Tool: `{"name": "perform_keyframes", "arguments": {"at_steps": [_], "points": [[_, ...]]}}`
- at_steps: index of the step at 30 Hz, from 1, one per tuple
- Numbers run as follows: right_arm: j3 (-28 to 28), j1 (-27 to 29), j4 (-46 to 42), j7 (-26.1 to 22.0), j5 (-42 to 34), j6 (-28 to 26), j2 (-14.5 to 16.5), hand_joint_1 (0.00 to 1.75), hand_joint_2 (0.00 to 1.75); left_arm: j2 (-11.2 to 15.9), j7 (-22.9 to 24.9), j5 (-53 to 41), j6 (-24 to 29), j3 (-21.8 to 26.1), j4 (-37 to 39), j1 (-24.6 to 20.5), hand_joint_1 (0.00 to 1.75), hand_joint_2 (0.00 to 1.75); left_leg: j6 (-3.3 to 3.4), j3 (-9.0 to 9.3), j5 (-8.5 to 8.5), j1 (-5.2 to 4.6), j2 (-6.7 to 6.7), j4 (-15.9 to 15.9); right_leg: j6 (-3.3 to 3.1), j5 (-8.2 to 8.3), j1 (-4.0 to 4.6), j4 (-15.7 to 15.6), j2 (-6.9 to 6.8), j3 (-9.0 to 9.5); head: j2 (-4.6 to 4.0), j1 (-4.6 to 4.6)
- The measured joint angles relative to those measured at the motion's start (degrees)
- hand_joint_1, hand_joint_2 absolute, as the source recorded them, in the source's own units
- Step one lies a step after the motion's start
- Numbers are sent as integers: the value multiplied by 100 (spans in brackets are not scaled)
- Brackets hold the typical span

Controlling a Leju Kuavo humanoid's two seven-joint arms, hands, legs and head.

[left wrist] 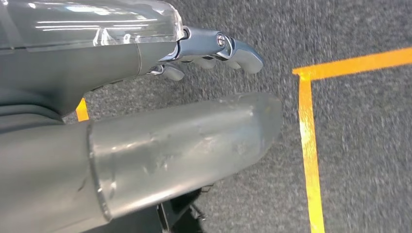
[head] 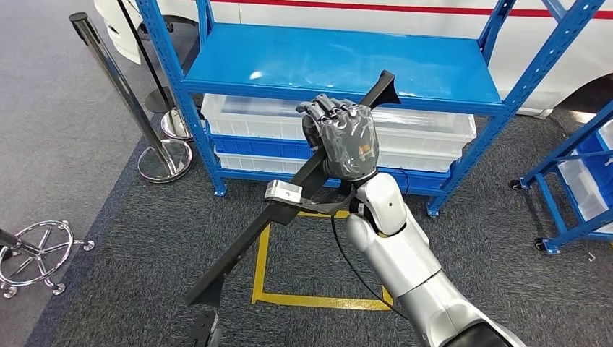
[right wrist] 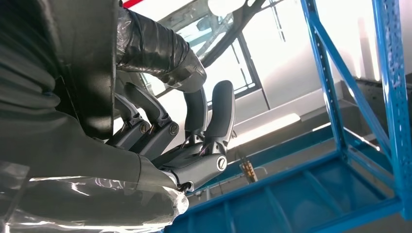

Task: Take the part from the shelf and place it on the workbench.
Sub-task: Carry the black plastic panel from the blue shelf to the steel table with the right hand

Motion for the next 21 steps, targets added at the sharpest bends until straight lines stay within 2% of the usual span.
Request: {"name": "perform_keyframes", "arguments": {"at_steps": [1, 2, 4, 5, 6, 8, 9, 10, 11, 12, 13, 15, 16, 17, 19, 20, 21], "points": [[-2, -1, -5, 1, 4, 0, 1, 175, 175, -2, 30, 7, 27, 0, 0, -6, 0, 0, -35, -13, 14, -8, -2, 7, -20, 57, 12, -210, 3, 98, 0, -1], [-8, 0, -8, 2, 6, 0, 1, 175, 175, -3, 55, 11, 49, 1, 0, -10, 0, 0, -74, -26, 34, -16, -4, 6, -44, 57, 30, -274, 8, 112, 0, -1], [-19, 2, -10, 4, 14, 0, 1, 175, 175, -4, 103, 19, 89, 2, 0, -13, 0, 0, -149, -45, 71, -21, -10, -7, -116, 116, 41, -287, 12, 76, 0, -1], [-23, 3, -10, 4, 21, 0, 2, 175, 175, -5, 120, 20, 104, 2, 0, -12, 0, 0, -176, -69, 35, -15, -14, 23, -163, 154, 34, -308, 5, 65, 0, -1], [-26, 1, -10, 4, 31, 0, 4, 175, 175, -5, 133, 20, 117, 2, 0, -13, 0, 0, -199, -121, -79, -9, -18, 141, -215, 195, 25, -334, -3, 49, 0, -2], [-30, 2, -10, 4, 53, 1, 8, 175, 175, -5, 147, 20, 133, 2, 0, -14, 0, 0, -232, -344, -512, 5, -22, 725, -293, 270, 28, -357, -20, -11, 0, -2], [-33, 5, -10, 4, 62, 1, 9, 175, 175, -5, 153, 21, 137, 2, 0, -13, 0, 0, -246, -480, -744, 6, -22, 1124, -314, 302, 40, -351, -23, -60, 0, -2], [-34, 13, -10, 4, 69, 1, 9, 175, 175, -5, 157, 21, 139, 2, 0, -12, 0, 0, -255, -579, -900, 8, -22, 1452, -323, 333, 53, -339, -25, -114, 0, -2], [-36, 20, -10, 4, 77, 1, 9, 175, 175, -5, 160, 21, 141, 2, 0, -12, 0, 0, -258, -594, -957, 7, -22, 1610, -324, 364, 63, -324, -24, -169, 0, -2], [-37, 25, -10, 4, 80, 1, 9, 175, 175, -5, 162, 22, 141, 2, 0, -13, 0, 0, -251, -496, -912, 7, -21, 1542, -320, 392, 70, -304, -23, -223, 0, -2], [-37, 26, -10, 4, 84, 0, 9, 175, 175, -5, 162, 22, 142, 2, 0, -17, 0, 0, -234, -284, -787, 6, -21, 1251, -311, 416, 75, -280, -20, -272, 0, -2], [-41, 18, -10, 5, 91, 0, 9, 175, 175, -4, 163, 22, 142, 2, 0, -37, 0, 0, -186, 201, -562, -8, -22, 475, -276, 457, 88, -228, -18, -348, 0, -2], [-43, 12, -10, 5, 96, 0, 9, 175, 175, -4, 165, 22, 142, 2, 0, -50, 0, 0, -162, 342, -500, -21, -25, 220, -245, 481, 94, -211, -20, -375, 0, -2], [-45, 6, -10, 6, 101, 0, 10, 175, 175, -4, 168, 22, 143, 2, 0, -59, 0, 0, -139, 389, -479, -38, -29, 105, -212, 510, 95, -205, -23, -393, 0, -1], [-48, -4, -10, 9, 105, 0, 10, 175, 175, -9, 175, 22, 146, 2, 1, -63, 0, 0, -85, 350, -401, -51, -37, 78, -134, 587, 93, -232, -26, -417, 0, -1], [-49, -9, -10, 10, 105, 0, 10, 175, 175, -14, 177, 22, 149, 2, 1, -66, 0, 0, -52, 326, -340, -40, -29, 55, -101, 579, 85, -230, -20, -438, 0, -1], [-51, -16, -10, 13, 105, 0, 9, 175, 175, -21, 178, 23, 153, 2, 2, -73, 0, 0, -10, 290, -271, -26, -18, 28, -65, 482, 80, -167, -13, -480, 0, -1]]}}
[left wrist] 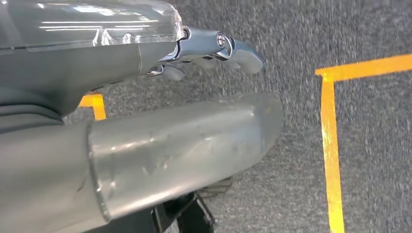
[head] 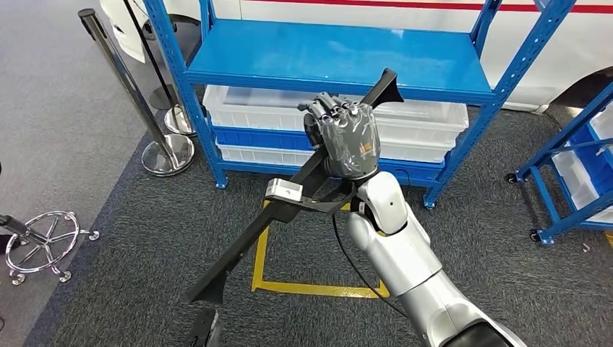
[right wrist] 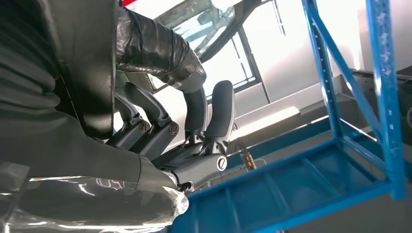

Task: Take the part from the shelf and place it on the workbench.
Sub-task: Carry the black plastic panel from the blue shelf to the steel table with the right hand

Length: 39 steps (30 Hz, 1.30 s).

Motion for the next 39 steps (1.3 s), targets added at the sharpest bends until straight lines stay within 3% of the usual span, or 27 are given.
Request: {"name": "perform_keyframes", "arguments": {"at_steps": [1, 3, 4, 5, 6, 7, 9, 11, 14, 15, 16, 19, 20, 21, 22, 24, 26, 27, 29, 30, 31, 32, 34, 35, 36, 37, 39], "points": [[-2, -8, 0, 2, 0, 0, -1, 175, 175, -9, 1, 1, 4, 0, 1, -10, 0, 0, 36, -51, 70, 17, 13, -27, 34, -193, -7, 172, 6, -75, 0, 1], [-4, -18, 3, 3, -1, 0, -2, 175, 175, -17, 1, 2, 11, 0, 1, -27, 0, 0, 77, -186, 185, 19, 29, -34, 96, -729, -33, 809, 12, -276, 0, 2], [-4, -20, 7, 4, -1, 0, -3, 175, 175, -20, 1, 2, 13, 0, 1, -27, 0, 0, 76, -262, 239, 19, 32, -32, 121, -920, -44, 1157, 12, -356, 0, 1], [-4, -19, 10, 5, -1, 0, -4, 175, 175, -20, 2, 3, 15, 0, 1, -25, 0, 0, 71, -338, 295, 19, 33, -29, 140, -996, -55, 1387, 11, -373, 0, 1], [-4, -20, 14, 7, -1, 0, -5, 175, 175, -21, 2, 3, 16, 0, 1, -24, 0, 0, 62, -416, 352, 20, 33, -25, 153, -961, -66, 1448, 11, -298, 0, 1], [-4, -21, 15, 7, 0, 0, -6, 175, 175, -23, 3, 3, 17, 0, 1, -23, 0, 0, 47, -485, 405, 21, 33, -21, 157, -836, -77, 1287, 10, -109, 0, 1], [-4, -34, 14, 7, -1, 0, -3, 175, 175, -27, 3, 6, 21, 0, 1, -26, 0, 0, -2, -597, 502, 17, 27, -7, 138, -668, -87, 540, 13, 482, 0, 1], [-4, -51, 11, 10, -11, -1, 0, 175, 175, -31, 1, 13, 23, 0, 1, -29, 0, 0, -70, -641, 589, 6, 23, -10, 65, -677, -61, -13, 29, 847, 0, -1], [-4, -74, 11, 17, -34, -1, 0, 175, 175, -34, -3, 21, 27, 0, 1, -28, 0, 0, -178, -662, 701, 12, 17, -47, -81, -601, -30, -119, 33, 814, 0, -1], [-3, -79, 12, 18, -37, 1, 1, 175, 175, -34, -3, 25, 29, 0, 1, -25, 0, 0, -205, -704, 624, 20, 11, 2, -139, -535, -35, -129, 22, 769, 0, -3], [-3, -83, 12, 18, -37, 1, 2, 175, 175, -34, -3, 30, 30, 0, 1, -21, 0, 0, -226, -771, 432, 29, 6, 155, -197, -462, -47, -148, 9, 708, 0, -4], [-2, -87, 13, 18, -37, 2, 3, 175, 175, -34, -11, 39, 31, 0, 1, -21, 0, 0, -260, -1034, -405, 37, 3, 1174, -280, -246, -36, -157, -5, 454, 0, -8], [-2, -85, 13, 18, -36, 2, 3, 175, 175, -34, -16, 44, 31, 0, 1, -22, 0, 0, -266, -1058, -516, 37, 3, 1482, -280, -176, -24, -152, -5, 359, 0, -8], [-2, -83, 13, 18, -35, 2, 3, 175, 175, -34, -24, 48, 31, 0, 1, -23, 0, 0, -265, -1005, -495, 37, 3, 1638, -277, -106, -14, -146, -5, 263, 0, -8], [-2, -82, 13, 18, -33, 1, 3, 175, 175, -34, -29, 52, 31, 0, 1, -25, 0, 0, -253, -857, -376, 35, 3, 1597, -271, -40, -5, -138, -5, 172, 0, -8], [-2, -90, 13, 18, -26, 0, 3, 175, 175, -34, -38, 56, 31, 0, 1, -44, 0, 0, -189, -301, -195, 18, 0, 978, -245, 78, 7, -112, -4, 23, 0, -8], [-2, -115, 11, 18, -20, 0, 2, 175, 175, -36, -46, 62, 31, 0, 1, -78, 0, 0, -133, 218, -286, -17, -3, 226, -193, 182, 15, -94, -10, -59, 0, -8], [-2, -130, 11, 18, -18, 0, 3, 175, 175, -38, -50, 66, 31, 0, 1, -94, 0, 0, -115, 337, -352, -38, -4, 12, -157, 235, 11, -102, -16, -74, 0, -8], [-2, -158, 13, 18, -18, 0, 4, 175, 175, -50, -54, 69, 31, 1, 2, -103, 0, 0, -72, 325, -286, -43, 3, -85, -79, 335, 1, -148, -22, -78, 0, -8], [-2, -172, 14, 19, -19, 0, 4, 175, 175, -56, -54, 69, 31, 2, 3, -107, 0, 0, -34, 300, -221, -33, 17, -113, -44, 301, -7, -132, -12, -98, 0, -8], [-2, -185, 15, 21, -20, 0, 2, 175, 175, -63, -54, 69, 32, 2, 4, -113, 0, 0, 12, 255, -141, -19, 30, -137, -15, 156, -11, -36, -3, -143, 0, -7], [-2, -196, 15, 23, -21, 0, -1, 175, 175, -68, -54, 69, 33, 2, 5, -119, 0, 0, 46, 192, -58, -4, 43, -154, 12, -94, -19, 175, 7, -217, 0, -6], [-2, -206, 16, 26, -22, 0, -2, 175, 175, -69, -54, 69, 34, 2, 5, -129, 0, 0, 78, 14, 90, -9, 49, -146, 60, -676, -40, 878, 14, -401, 0, -4], [-2, -204, 19, 27, -22, 0, -3, 175, 175, -69, -54, 69, 33, 2, 5, -126, 0, 0, 73, -84, 158, -10, 50, -137, 83, -824, -51, 1215, 13, -457, 0, -4], [-2, -202, 22, 27, -22, 0, -4, 175, 175, -69, -54, 69, 32, 2, 5, -122, 0, 0, 65, -182, 222, -9, 51, -123, 100, -840, -62, 1420, 13, -446, 0, -4], [-2, -201, 26, 27, -22, 0, -5, 175, 175, -69, -54, 69, 31, 2, 5, -120, 0, 0, 53, -276, 280, -8, 52, -105, 109, -750, -71, 1437, 11, -343, 0, -4], [-2, -212, 28, 27, -21, 0, -5, 175, 175, -71, -54, 71, 31, 2, 5, -120, 0, 0, 16, -436, 377, -5, 53, -59, 101, -550, -89, 885, 10, 164, 0, -5]]}}
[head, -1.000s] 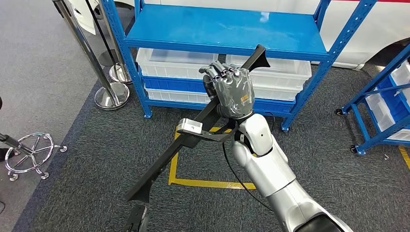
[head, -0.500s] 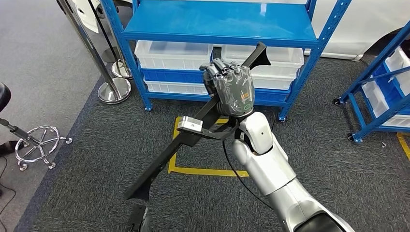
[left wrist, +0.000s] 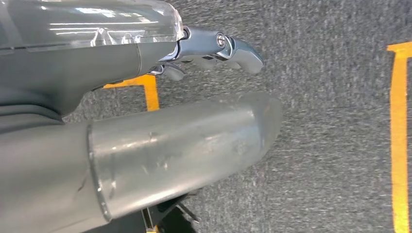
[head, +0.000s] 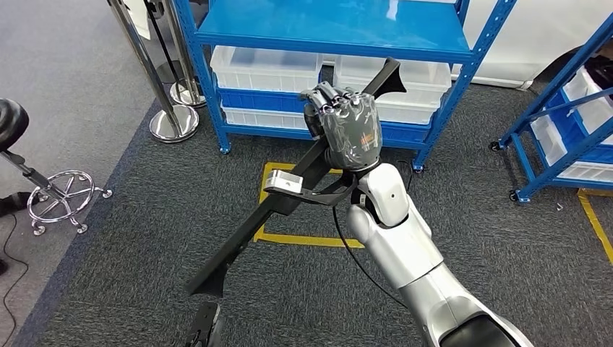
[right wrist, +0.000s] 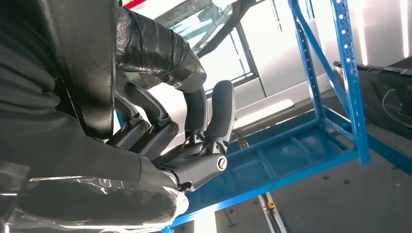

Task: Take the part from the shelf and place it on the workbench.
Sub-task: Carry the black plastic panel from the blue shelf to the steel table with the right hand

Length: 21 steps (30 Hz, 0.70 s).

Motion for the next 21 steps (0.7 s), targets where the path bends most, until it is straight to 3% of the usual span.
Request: {"name": "perform_keyframes", "arguments": {"at_steps": [2, 3, 6, 7, 9, 11, 12, 13, 14, 16, 18, 19, 21], "points": [[2, -24, 1, 4, 11, -1, 7, 175, 175, -4, -3, 3, 1, 1, 0, -5, 0, 0, -60, -101, 84, -12, -4, 34, -42, -48, 19, -726, 6, 514, 0, 0], [3, -37, 2, 10, 20, -1, 9, 175, 175, -6, -5, 4, 1, 1, 0, -7, 0, 0, -96, -124, 128, -15, -5, 35, -70, -110, 38, -926, 12, 628, 0, 0], [5, -57, 5, 37, 66, -1, 8, 175, 175, -8, -3, 4, 1, 2, 0, -5, 0, 0, -206, -167, 206, -4, -16, 22, -190, -15, 51, -1038, 5, 593, 0, -1], [5, -65, 6, 44, 88, 0, 9, 175, 175, -8, 0, 2, 1, 2, 0, -2, 0, 0, -233, -214, 95, 3, -23, 107, -244, 48, 40, -1059, -5, 552, 0, -3], [7, -80, 8, 62, 129, 1, 9, 175, 175, -7, 3, 0, 2, 2, 0, 1, 0, 0, -276, -392, -420, 18, -33, 630, -325, 184, 35, -1081, -25, 424, 0, -6], [7, -80, 8, 71, 166, 0, 9, 175, 175, -7, 4, -2, 2, 2, 0, 1, 0, 0, -311, -568, -896, 21, -32, 1387, -353, 317, 49, -1076, -25, 249, 0, -8], [7, -75, 9, 69, 184, 0, 8, 175, 175, -7, 4, -3, 1, 2, 0, 0, 0, 0, -321, -578, -957, 21, -32, 1635, -351, 382, 54, -1071, -24, 160, 0, -8], [7, -71, 9, 64, 195, 0, 8, 175, 175, -7, 4, -4, 0, 2, 0, -1, 0, 0, -323, -493, -888, 21, -32, 1682, -342, 443, 57, -1065, -23, 75, 0, -9], [7, -69, 8, 54, 202, 0, 8, 175, 175, -7, 4, -7, -2, 2, 0, -4, 0, 0, -313, -303, -752, 21, -32, 1523, -330, 503, 59, -1057, -20, -4, 0, -9], [6, -72, 4, 23, 204, -1, 9, 175, 175, -7, 4, -10, -7, 2, 0, -23, 0, 0, -262, 303, -595, 9, -37, 767, -289, 605, 67, -1032, -16, -128, 0, -9], [4, -75, -1, -8, 206, -1, 10, 175, 175, -8, 4, -10, -9, 2, 0, -46, 0, 0, -203, 733, -667, -18, -46, 119, -230, 700, 76, -1022, -22, -188, 0, -8], [3, -77, -2, -19, 206, -2, 12, 175, 175, -8, 6, -10, -9, 2, 0, -52, 0, 0, -176, 795, -707, -35, -48, -19, -194, 750, 76, -1034, -27, -200, 0, -8], [1, -79, -1, -34, 202, 0, 15, 175, 175, -11, 9, -10, -10, 2, 1, -49, 0, 0, -95, 741, -622, -29, -37, -73, -125, 820, 68, -1065, -25, -210, 0, -9]]}}
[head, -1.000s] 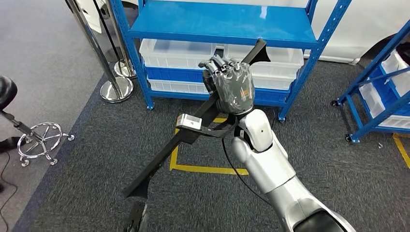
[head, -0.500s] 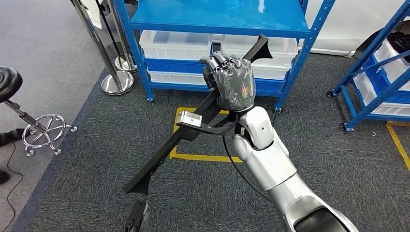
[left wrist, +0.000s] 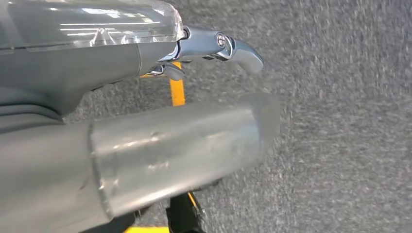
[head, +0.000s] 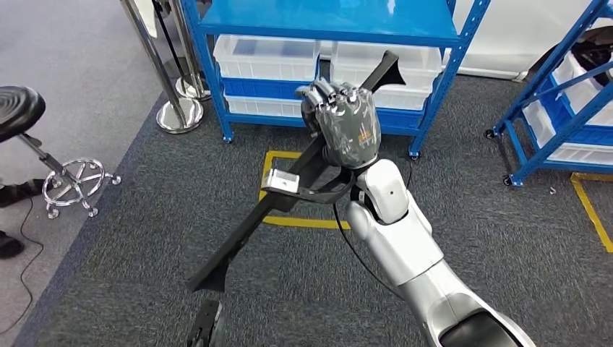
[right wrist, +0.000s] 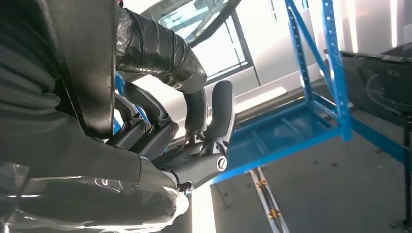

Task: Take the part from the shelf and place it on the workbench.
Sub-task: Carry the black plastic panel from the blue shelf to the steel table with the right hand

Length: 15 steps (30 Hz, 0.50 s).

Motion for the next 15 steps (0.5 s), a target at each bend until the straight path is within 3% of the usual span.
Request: {"name": "perform_keyframes", "arguments": {"at_steps": [2, 5, 6, 7, 8, 9, 11, 12, 15], "points": [[-6, -9, 3, -12, -9, 1, -1, 175, 175, -9, 2, 1, 0, 0, 2, -9, 0, 0, 106, -74, 137, 27, 25, -41, 56, -240, -7, 178, 19, -88, 0, 4], [-17, -15, 17, -33, -35, 0, -3, 175, 175, -17, 3, 1, 1, 0, 3, -23, 0, 0, 169, -298, 331, 30, 39, -40, 114, -1004, -32, 1162, 27, -369, 0, 8], [-19, -14, 27, -42, -48, 0, -4, 175, 175, -18, 3, 0, 1, 0, 3, -22, 0, 0, 165, -385, 390, 27, 39, -29, 131, -1110, -38, 1449, 26, -409, 0, 9], [-20, -14, 36, -48, -60, 0, -5, 175, 175, -19, 4, 0, 1, 0, 3, -21, 0, 0, 159, -471, 443, 26, 39, -13, 139, -1089, -42, 1558, 26, -360, 0, 9], [-21, -16, 43, -51, -71, 0, -6, 175, 175, -20, 4, 0, 1, 0, 3, -21, 0, 0, 148, -552, 489, 26, 39, 8, 139, -981, -45, 1451, 25, -202, 0, 9], [-21, -19, 47, -52, -77, 0, -7, 175, 175, -24, 4, 0, 1, 0, 3, -23, 0, 0, 133, -622, 528, 27, 38, 33, 129, -859, -48, 1157, 24, 56, 0, 9], [-21, -36, 48, -55, -84, -1, -3, 175, 175, -31, 3, 0, 2, 0, 3, -28, 0, 0, 83, -728, 591, 18, 35, 84, 89, -820, -33, 414, 25, 593, 0, 7], [-22, -44, 48, -55, -88, -1, 1, 175, 175, -33, 2, -2, 3, 0, 3, -32, 0, 0, 49, -757, 621, 12, 34, 98, 64, -855, -18, 165, 27, 749, 0, 7], [-25, -62, 55, -52, -106, -1, 7, 175, 175, -35, 2, -8, 5, 0, 3, -34, 0, 0, -58, -798, 711, 11, 31, 93, -33, -826, 6, -8, 27, 778, 0, 8]]}}
